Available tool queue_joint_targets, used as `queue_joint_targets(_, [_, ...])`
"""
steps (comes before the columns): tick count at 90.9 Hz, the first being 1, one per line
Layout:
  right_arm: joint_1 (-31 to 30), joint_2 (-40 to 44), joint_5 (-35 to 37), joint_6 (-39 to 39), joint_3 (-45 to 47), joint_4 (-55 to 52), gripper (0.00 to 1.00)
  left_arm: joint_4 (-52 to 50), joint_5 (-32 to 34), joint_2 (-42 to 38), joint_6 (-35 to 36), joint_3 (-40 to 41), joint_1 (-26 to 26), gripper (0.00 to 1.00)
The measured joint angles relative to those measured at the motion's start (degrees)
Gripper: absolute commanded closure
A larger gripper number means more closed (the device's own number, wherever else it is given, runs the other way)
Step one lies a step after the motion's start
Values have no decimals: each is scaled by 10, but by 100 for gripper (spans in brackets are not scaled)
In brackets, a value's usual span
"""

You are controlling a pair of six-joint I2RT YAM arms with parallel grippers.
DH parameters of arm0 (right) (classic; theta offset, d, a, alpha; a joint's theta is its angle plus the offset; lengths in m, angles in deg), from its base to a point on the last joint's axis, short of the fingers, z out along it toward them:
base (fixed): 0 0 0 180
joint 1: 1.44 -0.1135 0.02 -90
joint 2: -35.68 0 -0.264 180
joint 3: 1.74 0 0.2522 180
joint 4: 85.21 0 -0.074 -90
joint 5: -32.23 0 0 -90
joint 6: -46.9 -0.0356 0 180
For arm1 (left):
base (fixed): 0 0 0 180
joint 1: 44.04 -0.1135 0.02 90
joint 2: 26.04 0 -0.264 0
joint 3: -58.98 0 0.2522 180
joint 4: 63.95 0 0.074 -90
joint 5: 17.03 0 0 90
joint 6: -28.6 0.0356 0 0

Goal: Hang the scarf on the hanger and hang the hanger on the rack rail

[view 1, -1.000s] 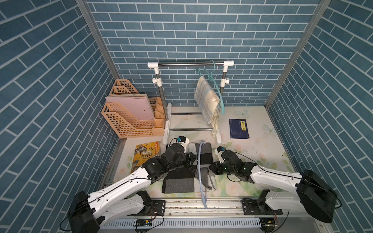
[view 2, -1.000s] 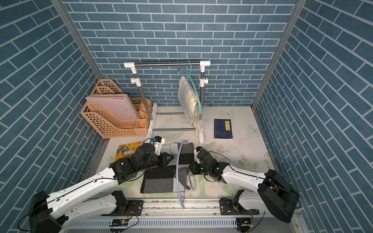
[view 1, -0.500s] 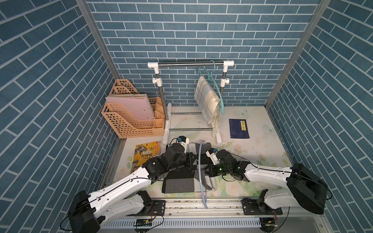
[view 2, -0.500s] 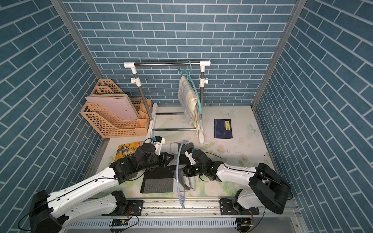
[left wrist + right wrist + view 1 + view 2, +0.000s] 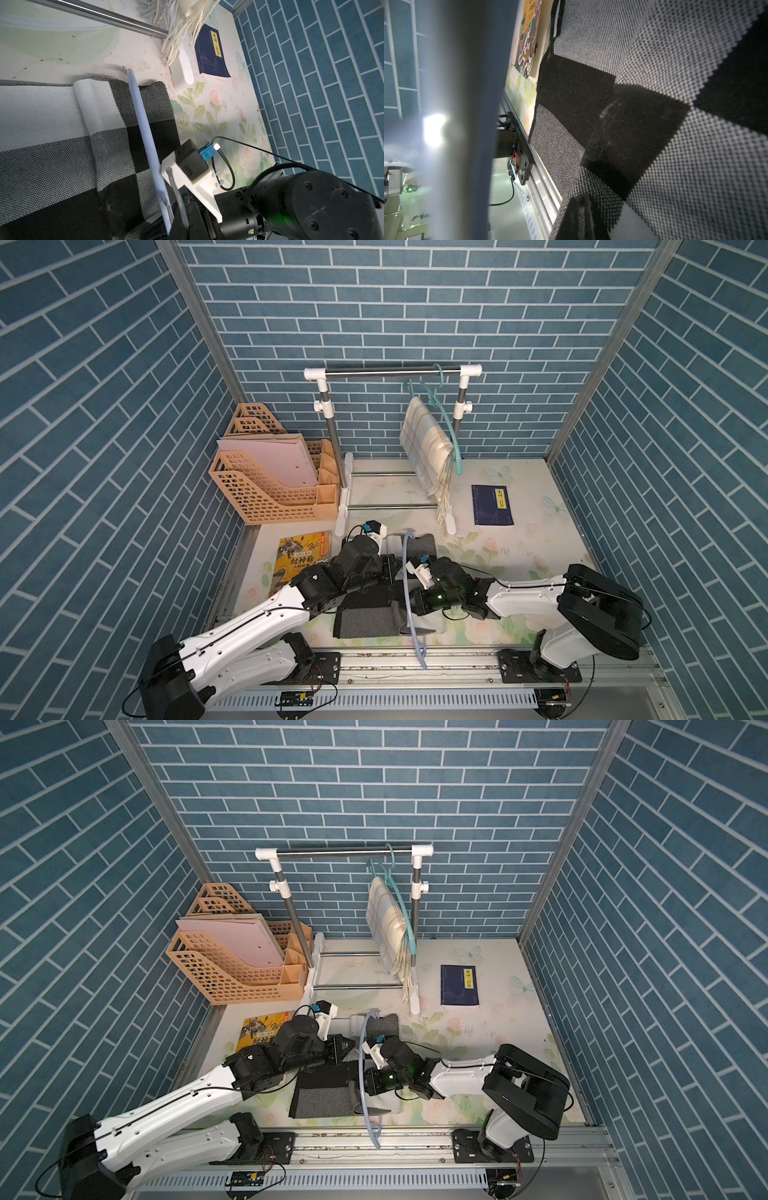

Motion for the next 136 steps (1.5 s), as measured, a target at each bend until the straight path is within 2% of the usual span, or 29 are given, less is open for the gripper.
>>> queue_joint_targets(14, [-6, 93, 56, 3, 13, -76, 59, 10, -5, -4, -2, -1, 1, 100])
queue_joint_targets(31, [-8, 252, 157, 3, 10, -216, 56, 12, -4, -2, -5, -4, 3, 100])
queue_joint_targets(44, [-13, 312, 230, 1, 0, -298, 51, -1, 12, 24, -14, -21, 7, 100])
queue_joint_targets(53, [-43, 333, 285, -6, -1, -320, 48, -16, 34, 50, -26, -51, 20, 100])
queue_joint_targets(62, [-101, 318, 352, -13, -16, -326, 45, -35, 59, 79, -36, -84, 37, 100])
queue_joint_targets(70, [-151, 271, 416, -17, -49, -323, 43, -56, 79, 107, -43, -117, 49, 100])
queue_joint_targets(81, [-188, 210, 491, -17, -84, -303, 40, -76, 100, 132, -49, -148, 59, 100])
queue_joint_targets(102, [-179, 152, 586, -18, -93, -288, 41, -85, 114, 140, -61, -153, 66, 100])
queue_joint_targets(125, [-118, 108, 587, -17, -95, -262, 43, -76, 113, 141, -67, -151, 72, 100])
queue_joint_targets(129, [-111, 105, 584, -17, -95, -259, 44, -74, 113, 142, -67, -151, 72, 89])
queue_joint_targets(131, [-108, 104, 583, -17, -95, -259, 44, -72, 111, 143, -67, -151, 72, 80])
queue_joint_targets(136, [-103, 104, 581, -17, -95, -259, 45, -66, 107, 144, -66, -151, 72, 69])
